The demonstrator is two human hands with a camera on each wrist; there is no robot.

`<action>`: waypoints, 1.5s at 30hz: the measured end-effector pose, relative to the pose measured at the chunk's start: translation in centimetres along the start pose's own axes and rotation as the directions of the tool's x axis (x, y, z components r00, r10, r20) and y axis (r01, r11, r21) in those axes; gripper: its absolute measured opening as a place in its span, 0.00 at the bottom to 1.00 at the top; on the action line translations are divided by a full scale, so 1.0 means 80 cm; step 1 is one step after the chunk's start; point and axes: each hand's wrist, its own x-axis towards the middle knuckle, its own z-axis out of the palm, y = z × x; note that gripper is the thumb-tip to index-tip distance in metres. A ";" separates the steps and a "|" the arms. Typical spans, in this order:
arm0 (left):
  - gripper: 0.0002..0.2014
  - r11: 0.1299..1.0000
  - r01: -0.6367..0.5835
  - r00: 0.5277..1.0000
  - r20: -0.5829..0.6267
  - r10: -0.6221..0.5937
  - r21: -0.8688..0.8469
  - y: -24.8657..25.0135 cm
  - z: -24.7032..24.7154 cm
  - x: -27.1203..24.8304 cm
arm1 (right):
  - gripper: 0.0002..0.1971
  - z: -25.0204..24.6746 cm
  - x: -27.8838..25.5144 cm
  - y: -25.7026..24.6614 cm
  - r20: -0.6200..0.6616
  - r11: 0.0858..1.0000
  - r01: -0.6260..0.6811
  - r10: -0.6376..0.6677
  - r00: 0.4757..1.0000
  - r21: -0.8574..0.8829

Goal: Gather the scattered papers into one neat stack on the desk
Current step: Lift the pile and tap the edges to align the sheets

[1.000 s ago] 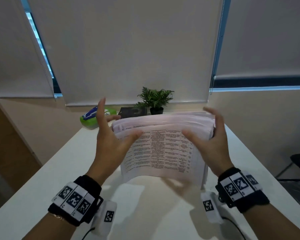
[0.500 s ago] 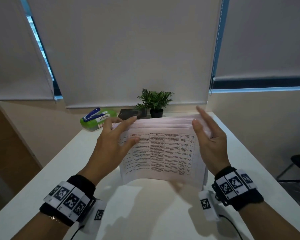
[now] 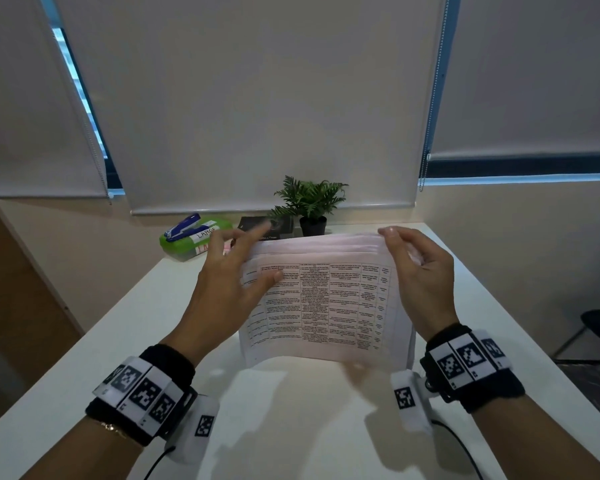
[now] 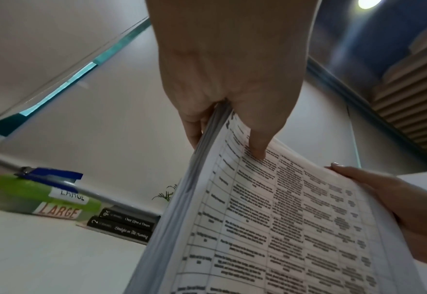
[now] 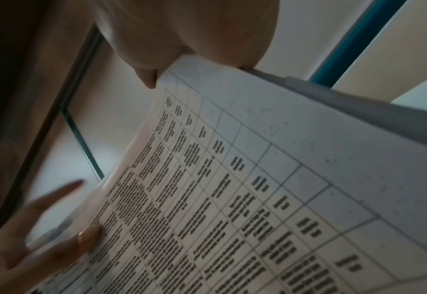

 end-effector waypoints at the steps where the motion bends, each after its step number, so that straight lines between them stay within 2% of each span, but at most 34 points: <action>1: 0.42 1.000 -0.002 1.000 -0.015 0.002 -0.009 -0.001 0.001 0.000 | 0.08 0.001 0.000 0.003 -0.016 1.000 0.004 -0.005 1.000 -0.026; 2: 0.42 1.000 -0.002 1.000 -0.020 0.002 -0.011 -0.002 0.001 0.000 | 0.08 0.002 0.000 0.006 -0.033 0.999 0.005 -0.006 0.999 -0.042; 5: 0.34 1.000 0.005 1.000 0.004 -0.005 0.010 -0.003 0.003 0.001 | 0.06 0.000 -0.001 0.014 -0.088 0.999 -0.005 0.002 0.996 -0.033; 8: 0.37 1.000 0.010 1.000 -0.012 -0.010 -0.014 -0.008 0.004 0.001 | 0.03 0.000 -0.006 0.015 -0.075 0.999 0.025 -0.027 0.997 -0.023; 9: 0.33 1.000 0.006 1.000 -0.020 -0.006 -0.018 -0.008 0.004 0.001 | 0.06 0.000 -0.009 0.015 -0.035 0.997 0.064 -0.066 0.997 -0.043; 11: 0.26 1.000 0.009 1.000 -0.028 -0.009 -0.002 -0.009 0.005 0.001 | 0.22 -0.005 -0.012 0.020 0.069 0.973 0.162 -0.152 0.986 -0.162; 13: 0.29 1.000 0.012 0.999 -0.036 -0.013 -0.029 -0.012 0.006 -0.001 | 0.30 -0.012 -0.013 0.026 0.174 0.922 0.262 -0.219 0.960 -0.285; 15: 0.27 0.991 0.060 0.997 -0.037 -0.065 -0.121 -0.013 0.004 -0.001 | 0.27 -0.016 -0.012 0.029 0.212 0.912 0.303 -0.250 0.945 -0.277; 17: 0.14 0.981 0.087 0.994 -0.044 -0.096 -0.175 -0.011 0.005 -0.001 | 0.20 -0.017 -0.009 0.028 0.201 0.926 0.306 -0.264 0.943 -0.220; 18: 0.12 0.984 0.078 0.994 -0.066 -0.089 -0.160 -0.009 0.006 -0.002 | 0.18 -0.016 -0.008 0.027 0.194 0.932 0.301 -0.263 0.945 -0.201; 20: 0.19 0.986 0.071 0.990 -0.107 -0.088 -0.154 -0.006 0.011 0.000 | 0.19 -0.014 -0.008 0.025 0.198 0.947 0.263 -0.226 0.954 -0.183; 22: 0.22 0.981 0.071 0.987 -0.132 -0.096 -0.180 -0.004 0.014 -0.001 | 0.26 -0.016 -0.009 0.022 0.217 0.960 0.205 -0.163 0.962 -0.192; 23: 0.27 0.983 0.055 0.987 -0.139 -0.080 -0.174 -0.007 0.014 -0.003 | 0.27 -0.018 -0.009 0.022 0.225 0.966 0.184 -0.141 0.964 -0.183; 24: 0.33 0.988 0.021 0.990 -0.137 -0.042 -0.153 -0.011 0.015 -0.005 | 0.26 -0.020 -0.009 0.021 0.227 0.972 0.170 -0.132 0.965 -0.159; 25: 0.34 0.995 -0.018 0.992 -0.128 0.005 -0.103 -0.015 0.013 -0.008 | 0.24 -0.022 -0.008 0.021 0.226 0.978 0.163 -0.131 0.965 -0.131; 27: 0.30 0.997 -0.081 0.990 -0.113 0.078 -0.017 -0.018 0.008 -0.013 | 0.20 -0.022 -0.007 0.020 0.211 0.983 0.159 -0.137 0.968 -0.091; 29: 0.32 0.994 -0.103 0.986 -0.127 0.105 0.024 -0.021 0.004 -0.014 | 0.17 -0.021 -0.007 0.021 0.182 0.987 0.146 -0.133 0.974 -0.063; 32: 0.30 0.992 -0.125 0.987 -0.097 0.126 0.018 -0.021 -0.002 -0.015 | 0.15 -0.018 -0.007 0.022 0.141 0.989 0.144 -0.138 0.980 -0.032; 36: 0.35 0.990 -0.142 0.990 -0.008 0.142 0.010 -0.016 -0.004 -0.021 | 0.12 -0.017 -0.010 0.017 0.148 0.988 0.152 -0.147 0.978 -0.022; 38: 0.33 0.985 -0.171 0.985 0.003 0.171 -0.015 -0.014 -0.004 -0.019 | 0.18 -0.018 -0.011 0.013 0.169 0.992 0.126 -0.121 0.978 -0.018; 41: 0.40 0.992 -0.120 0.993 -0.025 0.119 -0.031 -0.015 -0.005 -0.015 | 0.38 -0.020 -0.012 0.015 0.181 0.997 0.069 -0.071 0.981 0.020; 42: 0.39 0.993 -0.118 0.993 -0.010 0.118 -0.032 -0.014 -0.004 -0.015 | 0.39 -0.021 -0.014 0.016 0.177 0.998 0.051 -0.056 0.983 0.029; 44: 0.34 0.994 -0.100 0.994 0.035 0.101 -0.039 -0.012 -0.004 -0.014 | 0.29 -0.018 -0.016 0.019 0.177 0.999 0.033 -0.036 0.983 0.021; 45: 0.36 0.995 -0.085 0.995 0.038 0.087 -0.047 -0.012 -0.004 -0.015 | 0.23 -0.017 -0.018 0.020 0.169 1.000 0.029 -0.029 0.985 0.004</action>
